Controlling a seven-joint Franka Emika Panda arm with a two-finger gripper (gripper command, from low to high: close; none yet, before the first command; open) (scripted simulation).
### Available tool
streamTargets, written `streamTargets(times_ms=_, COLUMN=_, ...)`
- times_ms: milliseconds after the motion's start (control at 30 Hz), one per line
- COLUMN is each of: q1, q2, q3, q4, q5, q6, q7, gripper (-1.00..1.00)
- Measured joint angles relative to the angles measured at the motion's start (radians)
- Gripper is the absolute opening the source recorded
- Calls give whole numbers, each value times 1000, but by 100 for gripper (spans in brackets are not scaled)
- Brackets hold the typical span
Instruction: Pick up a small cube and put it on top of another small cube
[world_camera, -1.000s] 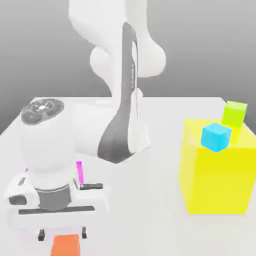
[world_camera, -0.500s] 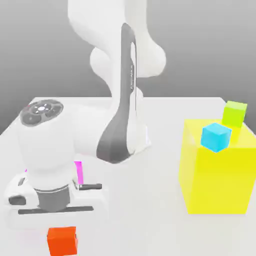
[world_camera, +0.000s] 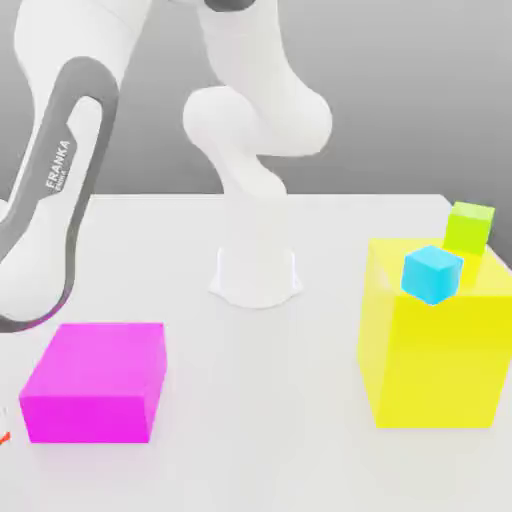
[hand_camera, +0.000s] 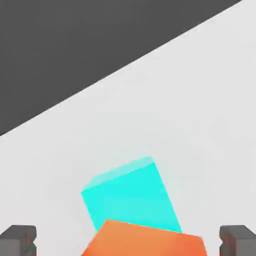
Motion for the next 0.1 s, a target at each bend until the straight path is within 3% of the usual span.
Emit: streamTargets(times_ms=100, q1=27, q2=-88, q3=-38, q4=-7, q5=-58, q6=-76, q7=40, gripper=100)
